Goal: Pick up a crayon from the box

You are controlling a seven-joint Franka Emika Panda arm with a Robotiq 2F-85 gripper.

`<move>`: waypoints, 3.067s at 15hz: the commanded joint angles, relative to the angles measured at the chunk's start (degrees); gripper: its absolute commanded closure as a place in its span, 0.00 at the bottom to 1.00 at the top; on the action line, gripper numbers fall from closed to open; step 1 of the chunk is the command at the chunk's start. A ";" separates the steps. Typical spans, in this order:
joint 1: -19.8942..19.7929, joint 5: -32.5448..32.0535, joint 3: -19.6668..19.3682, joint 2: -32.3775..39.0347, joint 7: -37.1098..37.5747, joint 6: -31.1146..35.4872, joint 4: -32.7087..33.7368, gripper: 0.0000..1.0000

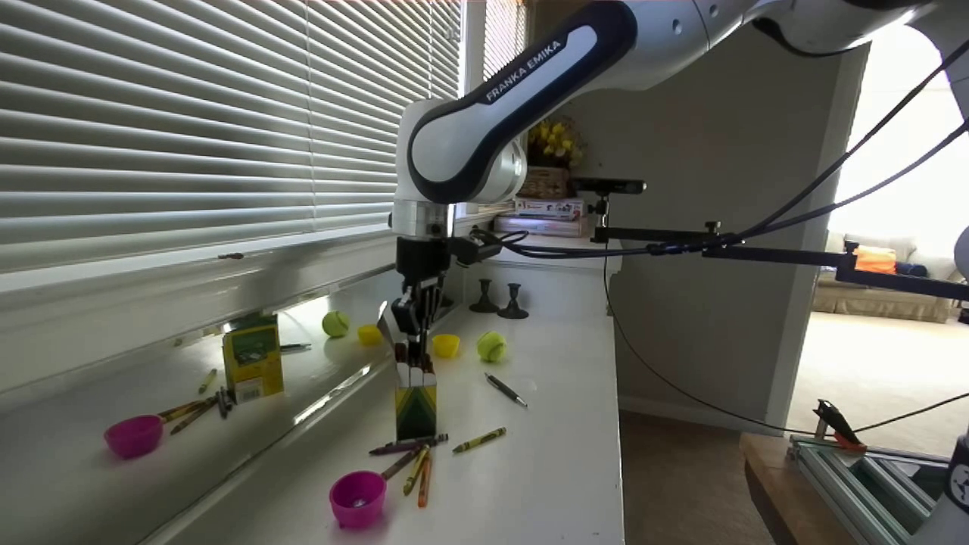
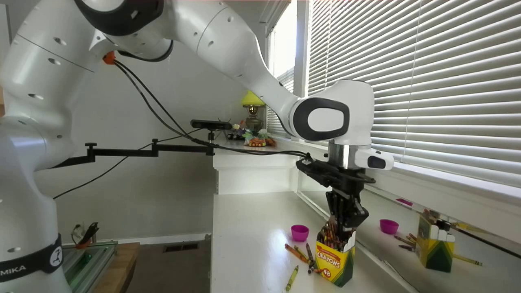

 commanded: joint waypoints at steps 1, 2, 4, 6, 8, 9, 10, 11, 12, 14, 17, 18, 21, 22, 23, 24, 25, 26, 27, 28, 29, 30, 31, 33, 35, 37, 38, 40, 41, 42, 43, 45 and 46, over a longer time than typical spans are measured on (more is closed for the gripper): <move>-0.47 -1.42 0.42 1.21 1.26 -1.79 2.13 0.88; -0.45 -1.53 0.41 1.40 1.20 -1.71 2.25 0.89; -0.45 -1.57 0.43 1.78 1.14 -1.92 2.54 0.89; -0.40 -1.71 0.34 2.26 1.32 -2.05 2.91 0.90; -0.37 -1.92 0.22 2.70 1.46 -2.39 3.39 0.89; -0.38 -1.98 0.16 2.98 1.51 -2.41 3.64 0.89; -0.42 -1.97 0.14 3.26 1.51 -2.80 4.07 0.90; -0.43 -2.00 0.12 3.51 1.46 -3.05 4.40 0.90; -0.45 -1.99 0.10 3.69 1.46 -3.41 4.74 0.82; -0.49 -1.94 0.11 3.82 1.37 -3.92 5.25 0.71; -0.47 -1.99 0.11 4.03 1.32 -4.26 5.60 0.78; -0.41 -2.11 0.05 4.13 1.39 -4.40 5.67 0.81; -0.28 -2.24 0.09 4.25 1.38 -4.63 5.77 0.96; -0.20 -2.35 0.09 4.28 1.40 -4.75 5.81 0.96; -0.13 -2.48 0.09 4.34 1.40 -4.91 5.90 1.00; -0.15 -2.49 0.15 4.36 1.31 -5.06 6.00 1.00; -0.10 -2.61 0.16 4.38 1.32 -5.22 6.13 1.00; -0.11 -2.59 0.24 4.34 1.24 -5.44 6.21 0.99; -0.17 -2.48 0.37 4.15 1.10 -5.64 6.22 1.00; -0.21 -2.34 0.47 3.76 1.07 -5.68 6.09 0.99; -0.29 -2.18 0.61 3.28 0.78 -5.97 5.94 0.99; -0.25 -2.15 0.63 2.47 0.85 -5.72 5.55 0.99; -0.29 -1.97 0.71 1.78 0.85 -5.74 5.37 0.99; -0.29 -1.99 0.75 0.25 0.72 -5.92 5.02 0.99; -0.17 -2.30 0.67 -1.85 0.64 -6.65 4.33 0.99; -0.13 -2.58 0.64 -3.57 0.32 -7.71 4.30 0.99; -0.03 -2.80 0.52 -3.65 0.65 -8.05 4.76 0.99; 0.05 -2.98 0.49 -3.88 0.95 -9.89 5.09 0.99; 0.07 -3.00 0.50 -4.17 1.09 -11.18 4.98 0.99; 0.17 -3.34 0.36 -4.37 1.41 -12.40 4.69 0.99; 0.22 -3.68 0.23 -4.09 1.64 -13.18 4.82 0.99; 0.13 -3.97 0.26 -3.36 1.43 -12.87 4.80 0.99; 0.35 -4.61 0.04 -3.17 2.18 -11.38 4.50 0.99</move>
